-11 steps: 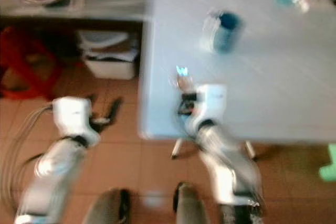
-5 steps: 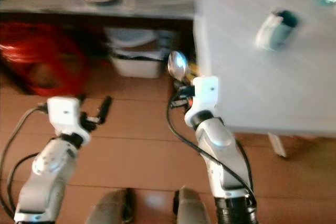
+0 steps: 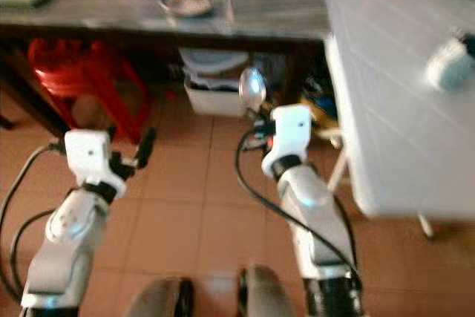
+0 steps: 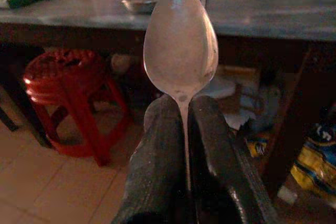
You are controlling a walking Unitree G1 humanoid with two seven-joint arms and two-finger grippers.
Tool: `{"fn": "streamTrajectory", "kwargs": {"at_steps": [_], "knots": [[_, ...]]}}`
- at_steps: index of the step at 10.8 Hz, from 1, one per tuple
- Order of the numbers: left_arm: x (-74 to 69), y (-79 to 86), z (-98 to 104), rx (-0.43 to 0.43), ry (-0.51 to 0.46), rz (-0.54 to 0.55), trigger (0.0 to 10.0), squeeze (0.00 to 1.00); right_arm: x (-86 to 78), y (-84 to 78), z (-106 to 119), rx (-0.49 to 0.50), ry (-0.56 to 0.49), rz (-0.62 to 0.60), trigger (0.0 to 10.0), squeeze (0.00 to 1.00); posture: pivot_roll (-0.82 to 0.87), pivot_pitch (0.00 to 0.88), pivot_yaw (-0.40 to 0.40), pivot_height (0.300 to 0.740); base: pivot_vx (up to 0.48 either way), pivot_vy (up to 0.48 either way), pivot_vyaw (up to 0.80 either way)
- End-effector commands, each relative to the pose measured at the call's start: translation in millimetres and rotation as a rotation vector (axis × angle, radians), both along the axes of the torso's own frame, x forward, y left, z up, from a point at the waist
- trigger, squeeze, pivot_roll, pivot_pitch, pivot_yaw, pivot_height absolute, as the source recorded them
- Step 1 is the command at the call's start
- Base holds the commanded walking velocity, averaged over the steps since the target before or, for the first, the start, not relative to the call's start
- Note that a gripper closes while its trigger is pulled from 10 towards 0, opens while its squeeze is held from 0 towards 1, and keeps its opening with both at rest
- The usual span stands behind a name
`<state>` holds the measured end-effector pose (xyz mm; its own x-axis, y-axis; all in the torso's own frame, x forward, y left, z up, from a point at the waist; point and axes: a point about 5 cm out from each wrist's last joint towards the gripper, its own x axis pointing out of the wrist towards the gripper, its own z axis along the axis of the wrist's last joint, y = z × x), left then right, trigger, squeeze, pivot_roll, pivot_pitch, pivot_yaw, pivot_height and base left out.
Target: Setting the table
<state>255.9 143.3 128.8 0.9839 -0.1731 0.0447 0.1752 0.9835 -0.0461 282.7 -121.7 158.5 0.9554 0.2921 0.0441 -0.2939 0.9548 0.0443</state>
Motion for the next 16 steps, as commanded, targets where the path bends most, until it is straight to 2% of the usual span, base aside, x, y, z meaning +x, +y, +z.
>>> {"fn": "streamTrajectory", "kwargs": {"at_steps": [1,8,9,10,13,16], "knots": [[-0.7,-4.9,-2,0.002,0.006,-0.018,10.0,0.00,0.7,-6.8,0,-0.007,-0.005,-0.021,0.0,0.00,-0.04,0.181,0.008,0.740,0.480,0.000,0.00],[-3.7,-5.3,-4,0.013,0.009,-0.024,10.0,0.00,4.7,-10.3,-1,-0.006,-0.017,-0.069,0.0,0.00,-0.04,0.177,0.010,0.740,0.475,0.000,0.00],[-4.1,-5.8,-4,0.016,0.006,-0.027,10.0,0.00,5.2,-10.3,1,-0.006,-0.035,-0.079,0.2,0.00,-0.04,0.177,0.010,0.740,0.446,0.000,0.00],[-5.3,-5.1,-4,0.031,0.000,-0.029,10.0,0.00,6.7,-13.6,3,-0.008,-0.043,-0.108,10.0,0.00,-0.04,0.178,0.010,0.740,0.435,0.000,0.00],[-6.1,-4.5,-5,0.024,0.011,-0.017,10.0,0.00,9.4,-17.2,3,-0.010,-0.043,-0.134,10.0,0.00,-0.03,0.179,0.009,0.740,0.388,0.000,-0.16],[-7.9,6.8,0,0.032,-0.020,0.053,10.0,0.00,9.6,-15.5,3,-0.010,-0.050,-0.140,10.0,0.00,-0.03,0.186,0.011,0.740,0.000,0.000,0.00]]}}
